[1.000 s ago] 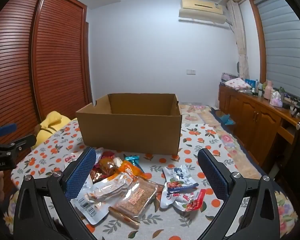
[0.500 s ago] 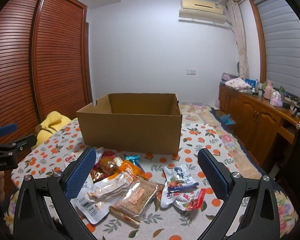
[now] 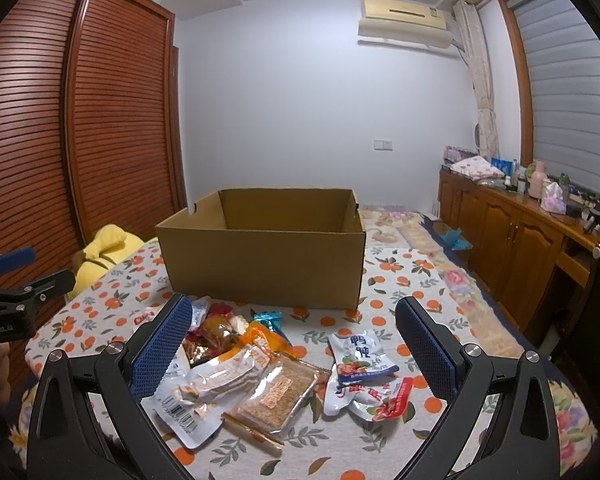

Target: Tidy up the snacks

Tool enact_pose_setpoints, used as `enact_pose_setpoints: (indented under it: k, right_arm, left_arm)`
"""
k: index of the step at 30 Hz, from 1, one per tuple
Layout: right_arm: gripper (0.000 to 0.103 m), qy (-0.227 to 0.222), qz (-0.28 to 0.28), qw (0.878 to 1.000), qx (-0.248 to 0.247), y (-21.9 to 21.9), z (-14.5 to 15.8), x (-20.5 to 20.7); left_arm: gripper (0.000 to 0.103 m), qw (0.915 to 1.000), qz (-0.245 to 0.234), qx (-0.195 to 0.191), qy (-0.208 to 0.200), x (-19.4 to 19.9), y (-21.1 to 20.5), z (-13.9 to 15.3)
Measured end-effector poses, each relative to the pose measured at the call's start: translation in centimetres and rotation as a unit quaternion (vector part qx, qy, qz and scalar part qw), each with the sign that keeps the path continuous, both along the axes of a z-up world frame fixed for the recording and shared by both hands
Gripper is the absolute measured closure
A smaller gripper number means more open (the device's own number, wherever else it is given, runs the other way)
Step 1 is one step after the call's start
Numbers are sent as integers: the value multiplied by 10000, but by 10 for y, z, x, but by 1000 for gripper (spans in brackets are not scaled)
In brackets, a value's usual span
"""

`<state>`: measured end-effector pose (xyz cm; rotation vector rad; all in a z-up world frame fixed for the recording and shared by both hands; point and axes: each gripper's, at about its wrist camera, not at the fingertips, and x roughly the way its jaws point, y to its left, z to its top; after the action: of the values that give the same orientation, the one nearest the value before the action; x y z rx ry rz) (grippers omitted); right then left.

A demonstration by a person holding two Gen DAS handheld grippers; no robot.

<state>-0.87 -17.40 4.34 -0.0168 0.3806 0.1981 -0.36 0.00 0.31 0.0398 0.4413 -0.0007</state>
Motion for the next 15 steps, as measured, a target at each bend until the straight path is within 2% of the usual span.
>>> enact_pose_setpoints:
  k: [15]
  right_arm:
    - [0,-11,4,10000,17,-3,1,-1]
  left_arm:
    - [0,10000,2,4,4,0,-1,-1]
